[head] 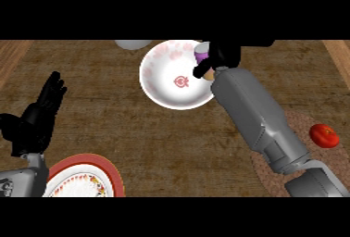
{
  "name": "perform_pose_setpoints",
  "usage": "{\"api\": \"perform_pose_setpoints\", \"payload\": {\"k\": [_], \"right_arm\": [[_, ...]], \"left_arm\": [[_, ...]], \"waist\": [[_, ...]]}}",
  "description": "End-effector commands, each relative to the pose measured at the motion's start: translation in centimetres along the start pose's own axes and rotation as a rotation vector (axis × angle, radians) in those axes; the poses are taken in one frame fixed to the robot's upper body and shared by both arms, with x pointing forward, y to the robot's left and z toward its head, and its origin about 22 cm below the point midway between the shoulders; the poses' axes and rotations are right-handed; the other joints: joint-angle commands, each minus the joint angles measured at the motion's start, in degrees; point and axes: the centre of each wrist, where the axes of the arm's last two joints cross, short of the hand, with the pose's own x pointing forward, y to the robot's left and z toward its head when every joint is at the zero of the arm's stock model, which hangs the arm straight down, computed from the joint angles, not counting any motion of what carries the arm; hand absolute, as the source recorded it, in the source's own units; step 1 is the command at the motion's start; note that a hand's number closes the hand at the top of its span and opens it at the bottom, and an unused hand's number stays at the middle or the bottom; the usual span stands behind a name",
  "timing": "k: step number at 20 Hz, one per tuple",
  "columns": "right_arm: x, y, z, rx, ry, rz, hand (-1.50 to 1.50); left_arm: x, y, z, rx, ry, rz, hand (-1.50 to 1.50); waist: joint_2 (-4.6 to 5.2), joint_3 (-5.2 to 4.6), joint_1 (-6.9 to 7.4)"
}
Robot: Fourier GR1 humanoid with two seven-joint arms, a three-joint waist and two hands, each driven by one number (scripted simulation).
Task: Pick the can from the placemat and place it in the bowl
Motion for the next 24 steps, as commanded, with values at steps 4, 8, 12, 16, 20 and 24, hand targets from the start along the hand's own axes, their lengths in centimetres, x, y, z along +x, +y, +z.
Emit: {"api": "perform_pose_setpoints", "payload": {"k": [4, 8, 12, 16, 20, 24], "right_arm": [[-3.1, -0.1, -1.9, 0.155, -0.048, -0.075, -1.5], [-4.1, 0.5, -1.2, 0.046, -0.05, -0.394, -1.5], [-5.1, -1.9, -1.8, -0.103, -0.087, -0.714, -1.5], [-9.2, -2.5, -2.3, -0.145, -0.062, -0.898, -1.5], [-15.6, -4.8, -2.3, -0.089, -0.053, -0.897, -1.5], [-19.9, -7.5, -1.0, -0.027, -0.076, -0.914, -1.5]], "left_arm": [[0.5, 1.5, -1.3, 0.009, 0.0, -0.014, 0.0], [0.1, 0.7, 0.2, 0.015, 0.002, 0.003, 0.0], [-0.8, 0.3, -0.4, 0.034, 0.024, 0.014, 0.0], [-0.4, 0.3, 0.4, 0.023, 0.02, 0.003, 0.0], [-1.6, 1.1, 1.0, 0.048, 0.034, -0.012, 0.0], [-1.1, 2.9, 0.4, 0.066, 0.025, -0.002, 0.0]], "waist": [[0.08, 0.03, -0.05], [-0.33, 0.12, -0.35], [-0.41, 0.19, -2.39], [-0.51, 0.12, -1.57], [-0.89, 0.01, -2.43], [-1.1, -0.02, -3.01]]}}
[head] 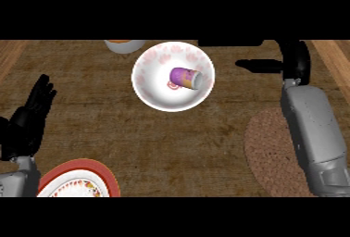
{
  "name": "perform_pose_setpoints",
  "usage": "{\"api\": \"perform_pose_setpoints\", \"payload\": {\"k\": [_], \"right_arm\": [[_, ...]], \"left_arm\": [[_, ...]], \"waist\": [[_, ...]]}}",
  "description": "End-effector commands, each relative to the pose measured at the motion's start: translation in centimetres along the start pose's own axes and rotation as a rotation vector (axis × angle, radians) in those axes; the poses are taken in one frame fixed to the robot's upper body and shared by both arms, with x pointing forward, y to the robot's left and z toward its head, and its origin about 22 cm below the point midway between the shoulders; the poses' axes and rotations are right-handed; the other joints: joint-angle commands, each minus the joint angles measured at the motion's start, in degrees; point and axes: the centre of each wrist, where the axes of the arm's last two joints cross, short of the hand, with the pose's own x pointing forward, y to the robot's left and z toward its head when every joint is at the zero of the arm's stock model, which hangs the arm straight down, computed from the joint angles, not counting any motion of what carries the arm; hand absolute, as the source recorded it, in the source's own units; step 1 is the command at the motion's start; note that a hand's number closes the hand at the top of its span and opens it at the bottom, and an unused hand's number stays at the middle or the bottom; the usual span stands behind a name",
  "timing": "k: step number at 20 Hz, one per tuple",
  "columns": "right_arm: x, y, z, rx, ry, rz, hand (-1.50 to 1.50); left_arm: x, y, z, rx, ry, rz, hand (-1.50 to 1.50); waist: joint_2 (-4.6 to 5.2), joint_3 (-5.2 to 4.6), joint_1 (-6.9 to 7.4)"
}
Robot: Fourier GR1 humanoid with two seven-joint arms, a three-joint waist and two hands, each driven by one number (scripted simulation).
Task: Pick the can from the placemat and place it in the bowl
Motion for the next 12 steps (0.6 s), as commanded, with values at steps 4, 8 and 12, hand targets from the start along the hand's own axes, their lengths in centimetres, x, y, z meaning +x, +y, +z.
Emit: {"api": "perform_pose_setpoints", "payload": {"k": [4, 8, 12], "right_arm": [[-3.2, -11.3, 2.5, 0.046, -0.007, -0.098, -1.5], [-3.7, -12.2, 4.3, 0.061, -0.063, -0.16, -1.5], [-3.8, -13.1, 6.7, 0.088, -0.079, -0.197, -1.5]], "left_arm": [[0.5, -0.5, 0.7, 0.0, 0.012, 0.023, 0.0], [-0.4, 0.8, -0.5, -0.012, 0.011, 0.016, 0.0], [1.0, -0.6, -2.2, 0.001, -0.008, 0.021, 0.0]], "waist": [[-0.07, 0.0, -0.19], [0.2, -0.03, 0.47], [0.19, -0.03, 0.31]]}}
